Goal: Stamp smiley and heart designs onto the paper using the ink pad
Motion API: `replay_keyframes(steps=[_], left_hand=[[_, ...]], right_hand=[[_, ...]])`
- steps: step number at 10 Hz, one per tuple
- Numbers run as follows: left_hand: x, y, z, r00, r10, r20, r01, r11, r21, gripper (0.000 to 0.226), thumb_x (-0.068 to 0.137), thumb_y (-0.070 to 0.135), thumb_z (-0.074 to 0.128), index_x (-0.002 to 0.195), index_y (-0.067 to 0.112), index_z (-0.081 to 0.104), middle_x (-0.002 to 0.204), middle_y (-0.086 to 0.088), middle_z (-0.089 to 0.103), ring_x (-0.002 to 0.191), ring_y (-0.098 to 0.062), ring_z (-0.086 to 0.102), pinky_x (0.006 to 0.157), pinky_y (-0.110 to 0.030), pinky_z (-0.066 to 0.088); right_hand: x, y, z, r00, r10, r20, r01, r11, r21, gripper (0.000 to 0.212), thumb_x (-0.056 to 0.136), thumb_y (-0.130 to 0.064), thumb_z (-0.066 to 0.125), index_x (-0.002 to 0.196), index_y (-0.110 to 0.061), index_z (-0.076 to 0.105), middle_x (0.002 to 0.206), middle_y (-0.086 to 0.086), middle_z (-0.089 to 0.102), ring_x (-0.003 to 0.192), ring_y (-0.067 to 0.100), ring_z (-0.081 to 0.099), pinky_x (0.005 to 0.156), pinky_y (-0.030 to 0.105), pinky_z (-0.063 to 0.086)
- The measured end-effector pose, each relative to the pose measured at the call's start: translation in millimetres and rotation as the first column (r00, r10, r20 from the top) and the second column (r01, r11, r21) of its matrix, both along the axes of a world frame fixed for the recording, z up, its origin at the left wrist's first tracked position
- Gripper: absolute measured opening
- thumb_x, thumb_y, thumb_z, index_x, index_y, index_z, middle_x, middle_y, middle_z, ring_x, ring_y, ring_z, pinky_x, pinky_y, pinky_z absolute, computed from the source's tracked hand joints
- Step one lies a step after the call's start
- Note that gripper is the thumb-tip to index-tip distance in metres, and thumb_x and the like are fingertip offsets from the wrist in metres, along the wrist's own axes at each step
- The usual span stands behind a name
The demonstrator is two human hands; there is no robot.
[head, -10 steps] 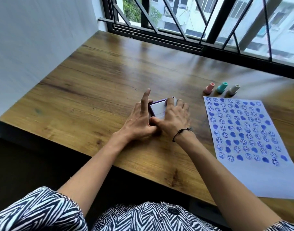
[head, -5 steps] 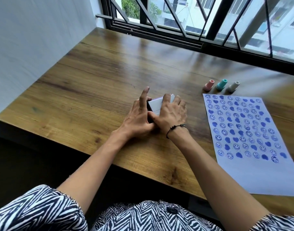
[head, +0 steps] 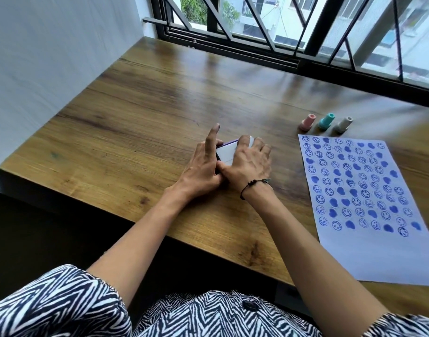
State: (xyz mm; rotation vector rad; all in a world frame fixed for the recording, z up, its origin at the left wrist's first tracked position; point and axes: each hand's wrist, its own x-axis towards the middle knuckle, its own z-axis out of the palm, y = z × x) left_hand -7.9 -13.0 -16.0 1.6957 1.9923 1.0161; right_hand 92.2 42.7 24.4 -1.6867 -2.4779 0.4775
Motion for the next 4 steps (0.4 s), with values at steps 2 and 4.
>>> replay_keyframes(steps=[2,4], left_hand=[[0.3,-1.0,-2.5,0.999,0.005,0.033,-0.004,1.000,-0.017,0.095,0.070,0.007,0.058,0.142,0.018,-0.003,0.129,-0.012,0.047,0.118,-0.026,0.041,0.095,-0.026,0.028],[1.9,-5.2,-1.5,0.995,-0.032,0.098,0.033,0.999,-0.005,0.102,0.065,0.023,0.062,0.139,0.027,-0.008,0.135,-0.017,0.041,0.124,-0.031,0.041,0.102,-0.040,0.037]], right_hand=[[-5.0,1.9,-1.7,1.000,-0.002,0.022,0.002,1.000,0.001,0.078,0.068,-0.051,0.064,0.126,-0.009,0.034,0.132,0.023,0.038,0.120,0.040,0.035,0.099,0.046,0.033],[-0.9,2.4,-0.7,0.998,0.056,0.026,-0.055,0.998,-0.044,0.083,0.068,-0.058,0.062,0.129,-0.012,0.028,0.135,0.019,0.037,0.122,0.038,0.035,0.102,0.048,0.031]])
